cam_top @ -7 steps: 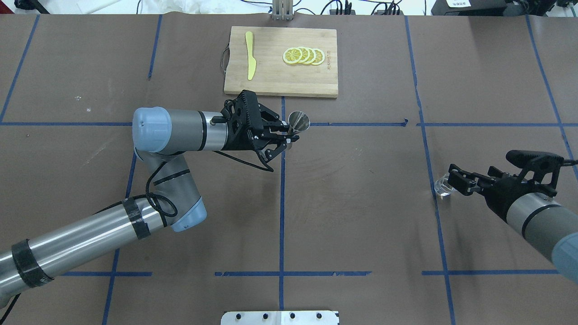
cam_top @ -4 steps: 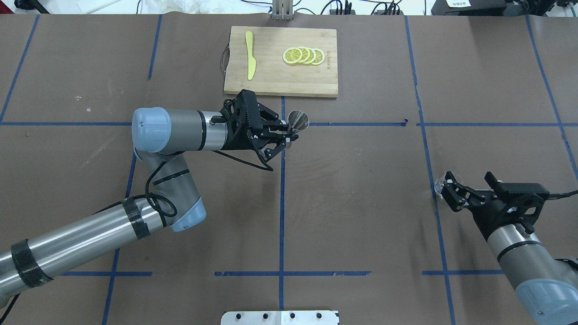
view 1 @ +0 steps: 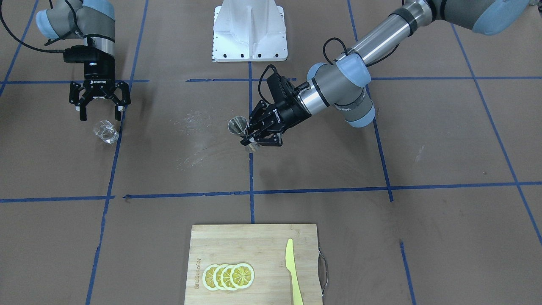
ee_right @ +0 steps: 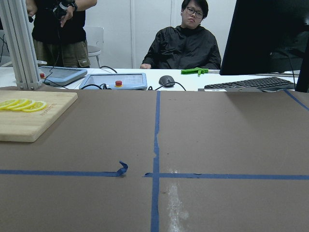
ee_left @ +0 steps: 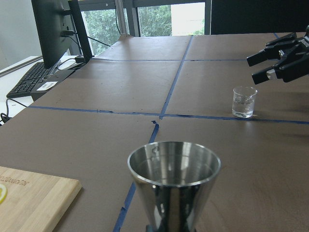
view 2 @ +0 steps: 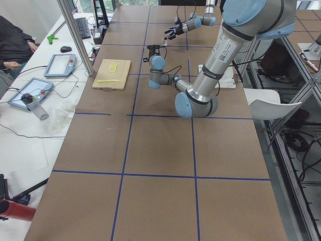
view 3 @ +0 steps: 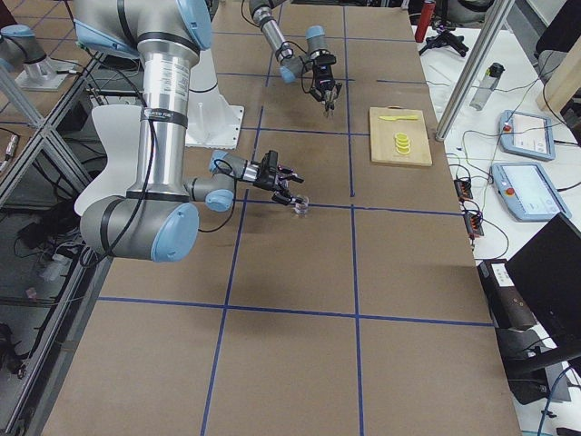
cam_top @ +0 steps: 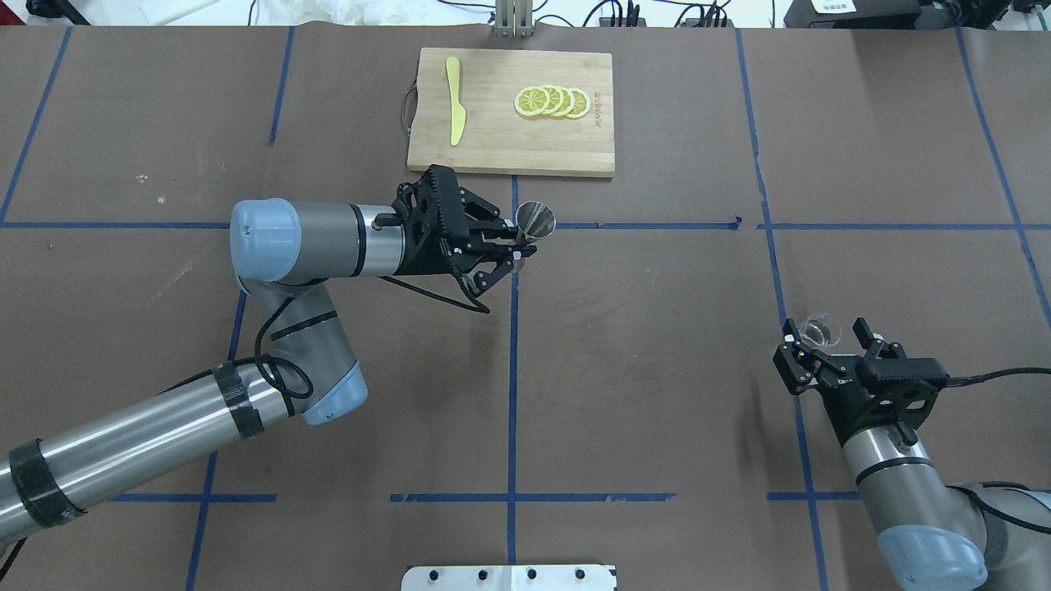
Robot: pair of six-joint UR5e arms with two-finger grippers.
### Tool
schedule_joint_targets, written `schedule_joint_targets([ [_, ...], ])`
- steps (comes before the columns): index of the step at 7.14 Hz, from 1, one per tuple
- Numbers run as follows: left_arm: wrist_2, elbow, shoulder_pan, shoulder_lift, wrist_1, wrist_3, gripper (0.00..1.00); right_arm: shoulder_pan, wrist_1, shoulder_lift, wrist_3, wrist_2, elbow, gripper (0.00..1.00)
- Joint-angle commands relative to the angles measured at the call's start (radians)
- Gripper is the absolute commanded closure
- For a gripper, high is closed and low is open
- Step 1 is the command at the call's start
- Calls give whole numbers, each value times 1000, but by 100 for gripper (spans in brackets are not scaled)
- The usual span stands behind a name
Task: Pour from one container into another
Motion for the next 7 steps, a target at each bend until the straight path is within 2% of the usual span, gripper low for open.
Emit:
schedule_joint_targets([
  [1,0,-1,0,4,0,0,100,3,0,14,-5,-18,-42,0],
  [7,0,0,0,6,0,0,100,0,5,63,5,-21,-141,0],
])
